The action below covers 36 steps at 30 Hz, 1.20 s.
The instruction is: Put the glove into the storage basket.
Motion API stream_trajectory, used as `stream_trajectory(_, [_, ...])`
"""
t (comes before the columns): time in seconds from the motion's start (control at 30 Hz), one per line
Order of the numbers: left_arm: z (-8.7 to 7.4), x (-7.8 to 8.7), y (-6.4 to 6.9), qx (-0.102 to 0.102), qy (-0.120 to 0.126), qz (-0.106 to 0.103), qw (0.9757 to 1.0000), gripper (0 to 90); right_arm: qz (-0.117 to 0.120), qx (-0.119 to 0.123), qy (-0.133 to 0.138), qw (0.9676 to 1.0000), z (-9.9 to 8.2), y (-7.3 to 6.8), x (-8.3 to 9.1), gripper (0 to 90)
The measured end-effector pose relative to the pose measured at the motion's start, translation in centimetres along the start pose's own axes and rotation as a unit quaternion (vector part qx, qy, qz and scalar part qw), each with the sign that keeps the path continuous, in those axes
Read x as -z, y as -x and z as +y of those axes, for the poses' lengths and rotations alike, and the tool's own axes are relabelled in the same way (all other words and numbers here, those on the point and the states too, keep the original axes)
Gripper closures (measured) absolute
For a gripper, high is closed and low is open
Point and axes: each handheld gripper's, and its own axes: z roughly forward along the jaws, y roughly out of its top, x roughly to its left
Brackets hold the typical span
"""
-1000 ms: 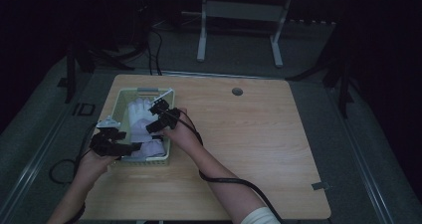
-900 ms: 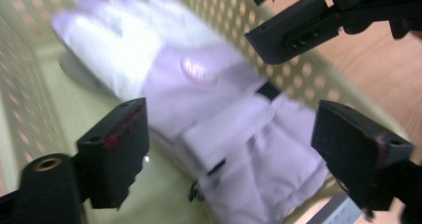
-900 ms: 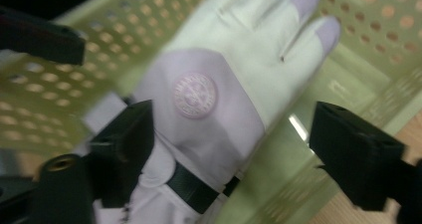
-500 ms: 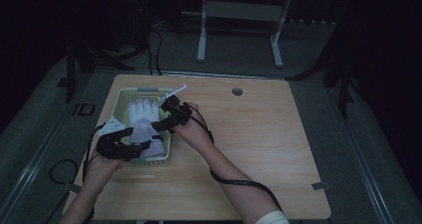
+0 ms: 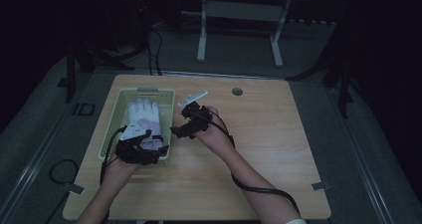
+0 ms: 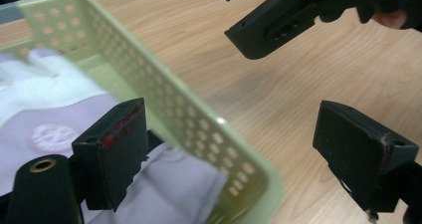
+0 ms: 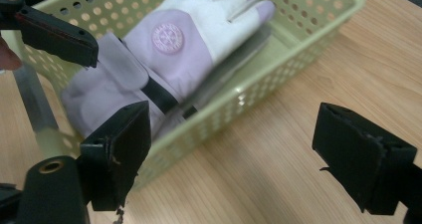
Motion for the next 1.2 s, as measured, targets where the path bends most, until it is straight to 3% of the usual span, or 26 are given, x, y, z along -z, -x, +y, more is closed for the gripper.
stream_trajectory(0.3, [0.4,-1.1,1.9,-0.006,0.002,-0.026,0.9997,14.1,-0.02,-0.002,-0.001,0.9998,-2.9,1.7,1.8,15.3])
stream_trajectory(0.53, [0.7,-2.0,4.0,-0.037,0.002,-0.048,0.9982,14.1,-0.03,-0.005,0.003,0.9995,-5.1,2.6,2.7,15.0])
stream_trajectory(0.9, [0.3,-4.1,7.3,-0.06,-0.004,-0.101,0.9931,14.0,-0.041,-0.02,0.012,0.9989,-9.1,3.6,3.8,14.0])
stream_trajectory(1.2, [-0.7,-5.9,8.8,-0.063,-0.024,-0.132,0.9889,14.1,-0.044,-0.019,0.014,0.9987,-12.5,4.2,4.3,14.0])
